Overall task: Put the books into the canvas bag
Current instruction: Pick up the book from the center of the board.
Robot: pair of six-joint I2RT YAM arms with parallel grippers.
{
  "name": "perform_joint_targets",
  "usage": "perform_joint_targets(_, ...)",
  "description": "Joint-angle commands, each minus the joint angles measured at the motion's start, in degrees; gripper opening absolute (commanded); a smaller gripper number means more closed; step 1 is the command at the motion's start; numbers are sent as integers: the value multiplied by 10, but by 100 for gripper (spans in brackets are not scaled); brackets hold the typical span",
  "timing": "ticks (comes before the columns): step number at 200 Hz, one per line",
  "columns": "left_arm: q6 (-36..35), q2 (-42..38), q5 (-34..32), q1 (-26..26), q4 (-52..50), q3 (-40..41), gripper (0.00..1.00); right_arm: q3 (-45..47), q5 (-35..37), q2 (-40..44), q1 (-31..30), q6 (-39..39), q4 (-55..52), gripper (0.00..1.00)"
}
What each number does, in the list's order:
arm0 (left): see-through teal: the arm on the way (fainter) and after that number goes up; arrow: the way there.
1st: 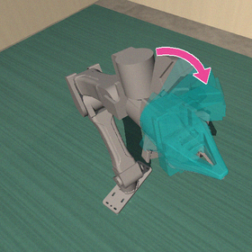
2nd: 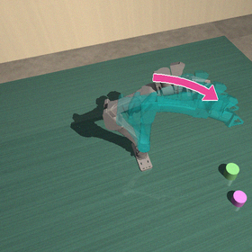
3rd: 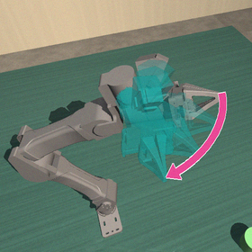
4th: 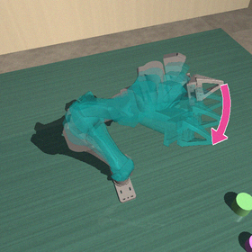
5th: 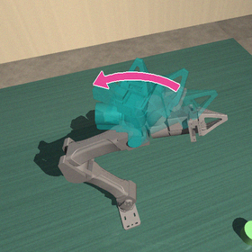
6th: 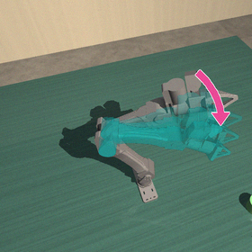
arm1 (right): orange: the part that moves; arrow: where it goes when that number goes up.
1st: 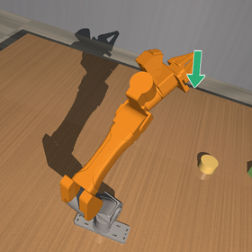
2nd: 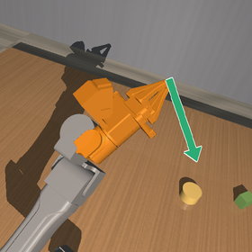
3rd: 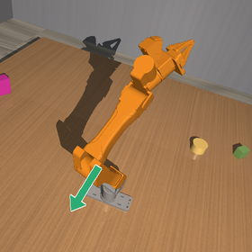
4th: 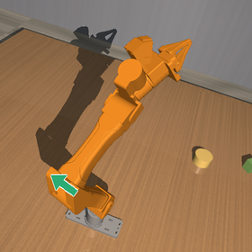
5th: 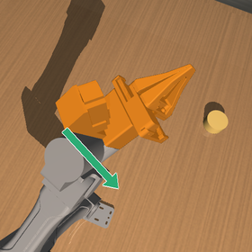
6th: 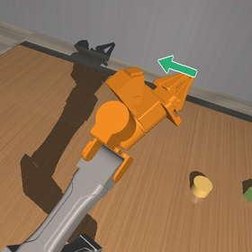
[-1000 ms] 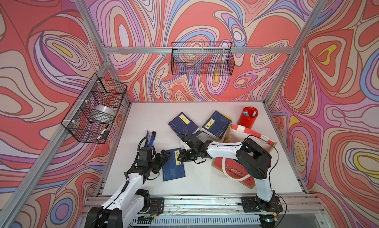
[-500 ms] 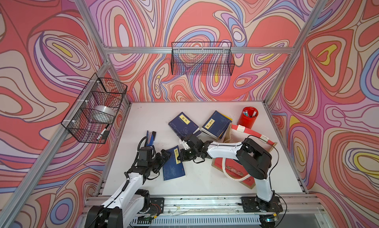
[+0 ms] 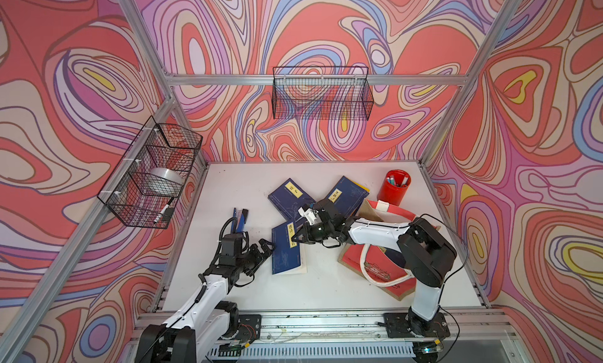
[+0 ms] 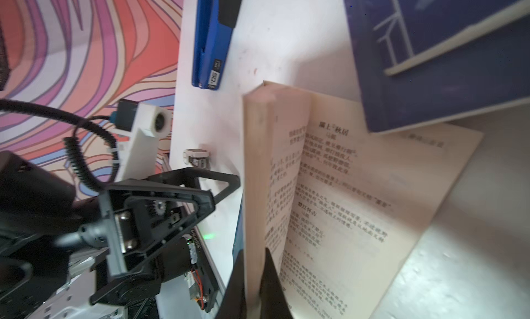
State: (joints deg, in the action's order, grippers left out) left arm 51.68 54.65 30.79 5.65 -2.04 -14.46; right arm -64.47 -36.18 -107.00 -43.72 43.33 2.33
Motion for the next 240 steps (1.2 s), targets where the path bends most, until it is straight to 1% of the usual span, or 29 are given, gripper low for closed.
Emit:
perform_joint_targets(1, 8, 13, 67, 1, 84, 12, 100, 6, -77, 20, -1, 25, 88, 0)
perform_joint_targets(19, 20, 30, 103, 2, 136, 15, 99, 6, -100, 23, -1, 39, 128, 0)
perform_joint_targets(32, 45, 29, 117, 2, 186, 26, 98, -2, -104, 28, -1, 35, 121, 0)
perform_joint_targets(48, 75, 17, 131, 2, 242, 36, 91, -13, -100, 33, -1, 17, 91, 0)
perform_joint_targets(59, 82, 5, 140, 2, 251, 33, 86, -17, -93, 36, -1, 8, 74, 0)
perform_joint_targets(87, 81, -31, 148, 1, 226, 14, 61, -25, -63, 37, 5, -11, 31, 0)
perform_joint_targets(98, 76, -47, 140, 1, 194, 5, 49, -26, -52, 35, 10, -13, 21, 0)
perform_joint_targets(107, 68, -60, 134, 1, 167, -5, 42, -28, -46, 32, 14, -17, 14, 0)
perform_joint_targets(112, 64, -66, 132, 1, 155, -9, 40, -29, -43, 31, 16, -19, 10, 6)
perform_joint_targets(123, 56, -80, 125, 1, 126, -19, 30, -32, -37, 29, 18, -25, 1, 14)
perform_joint_targets(130, 50, -88, 122, 1, 107, -27, 24, -36, -35, 28, 19, -30, -6, 22)
perform_joint_targets(144, 40, -102, 118, 1, 81, -43, 13, -41, -33, 28, 19, -38, -15, 42)
perform_joint_targets(153, 31, -109, 116, 1, 63, -55, 0, -42, -29, 31, 20, -43, -17, 56)
perform_joint_targets(163, 25, -117, 116, 0, 50, -66, 0, -41, -28, 38, 22, -47, -18, 71)
perform_joint_targets(171, 19, -125, 119, 0, 45, -73, 0, -39, -31, 44, 26, -48, -15, 79)
perform_joint_targets(184, 11, -145, 115, -1, 39, -83, 0, -37, -46, 51, 31, -47, -6, 86)
perform_joint_targets(187, 10, -151, 113, -1, 39, -84, 0, -37, -48, 51, 32, -45, -3, 89)
perform_joint_targets(199, 12, -179, 97, -1, 46, -84, 0, -36, -69, 71, 34, -41, 12, 94)
perform_joint_targets(212, 23, -216, 71, -1, 60, -78, 0, -39, -88, 80, 34, -35, 26, 95)
perform_joint_targets(223, 42, -251, 49, -1, 93, -66, 0, -38, -104, 86, 34, -27, 43, 98)
perform_joint_targets(240, 63, -296, 16, -2, 129, -51, 0, -25, -119, 94, 34, -4, 84, 98)
